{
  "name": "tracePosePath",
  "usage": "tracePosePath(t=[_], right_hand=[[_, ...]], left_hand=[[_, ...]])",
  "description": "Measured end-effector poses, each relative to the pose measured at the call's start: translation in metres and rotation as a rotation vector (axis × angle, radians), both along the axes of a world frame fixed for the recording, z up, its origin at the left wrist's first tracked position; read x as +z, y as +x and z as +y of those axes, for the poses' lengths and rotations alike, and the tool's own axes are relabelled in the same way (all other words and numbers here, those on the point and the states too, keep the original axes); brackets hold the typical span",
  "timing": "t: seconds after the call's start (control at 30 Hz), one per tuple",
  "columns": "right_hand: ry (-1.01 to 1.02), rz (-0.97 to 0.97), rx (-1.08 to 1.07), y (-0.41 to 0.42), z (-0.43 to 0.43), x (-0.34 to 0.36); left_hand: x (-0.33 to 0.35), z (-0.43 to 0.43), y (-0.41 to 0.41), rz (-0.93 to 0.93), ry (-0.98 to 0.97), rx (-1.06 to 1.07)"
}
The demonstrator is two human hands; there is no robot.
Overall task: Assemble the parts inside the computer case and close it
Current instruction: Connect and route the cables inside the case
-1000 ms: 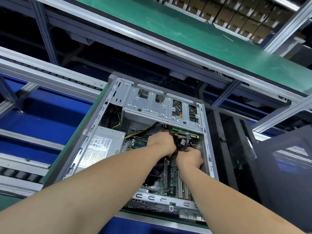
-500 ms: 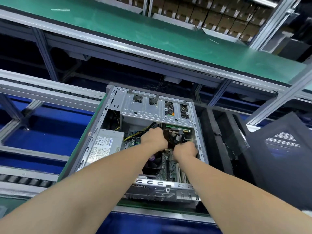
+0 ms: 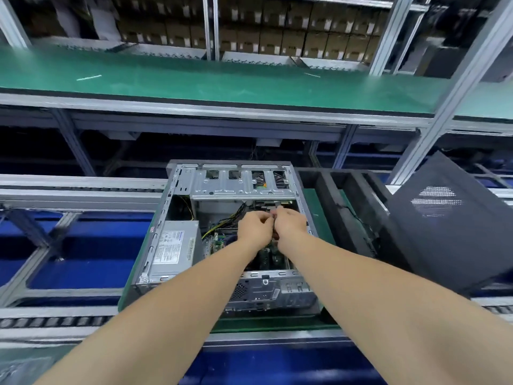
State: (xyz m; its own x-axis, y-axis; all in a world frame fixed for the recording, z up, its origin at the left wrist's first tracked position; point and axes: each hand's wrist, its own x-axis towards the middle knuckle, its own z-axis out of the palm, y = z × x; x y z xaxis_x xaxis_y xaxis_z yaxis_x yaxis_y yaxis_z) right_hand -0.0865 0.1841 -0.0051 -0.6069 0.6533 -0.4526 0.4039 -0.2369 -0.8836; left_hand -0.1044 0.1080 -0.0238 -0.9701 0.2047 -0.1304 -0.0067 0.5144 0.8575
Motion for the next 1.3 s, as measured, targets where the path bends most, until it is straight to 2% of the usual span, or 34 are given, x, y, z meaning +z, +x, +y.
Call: tracePosePath(t=[0.13,0.37,0.5,0.63,0.73,0.9,1.0,1.13,1.2,1.3], right_hand=[[0.053,0.001,-0.060,-0.008,0.000,-0.006],[0.078,0.018,-0.024,-0.012,0.004,-0.011],[0.045,-0.089,0.099,-0.005,0.004,-0.001],[-0.181,-0.067,0.384,0.005,0.017,0.020],[0.024,-0.022,0.375,0.008,0.051,0.037],[0.161,0.087,0.245,0.013,0.140,0.054],[0.251,0.054,0.225,0.021,0.206,0.040],[0.431,-0.095,0.250,0.036,0.280,-0.007],[0.526,-0.180,0.320,0.044,0.316,-0.036],[0.591,-0.232,0.459,0.046,0.359,-0.076]], left_hand=[[-0.008,0.007,0.000,-0.122,0.204,0.037],[-0.010,0.009,-0.006,-0.139,0.223,0.040],[0.004,0.017,0.001,0.125,0.119,0.312],[0.023,0.034,0.006,0.263,0.168,0.380],[0.038,0.066,0.012,0.313,0.247,0.408],[0.058,0.149,0.020,0.329,0.287,0.301],[0.050,0.203,0.027,0.264,0.241,0.189],[0.009,0.253,0.034,-0.002,0.147,0.047],[-0.016,0.269,0.036,-0.142,0.163,0.037],[-0.045,0.284,0.035,-0.236,0.172,0.077]])
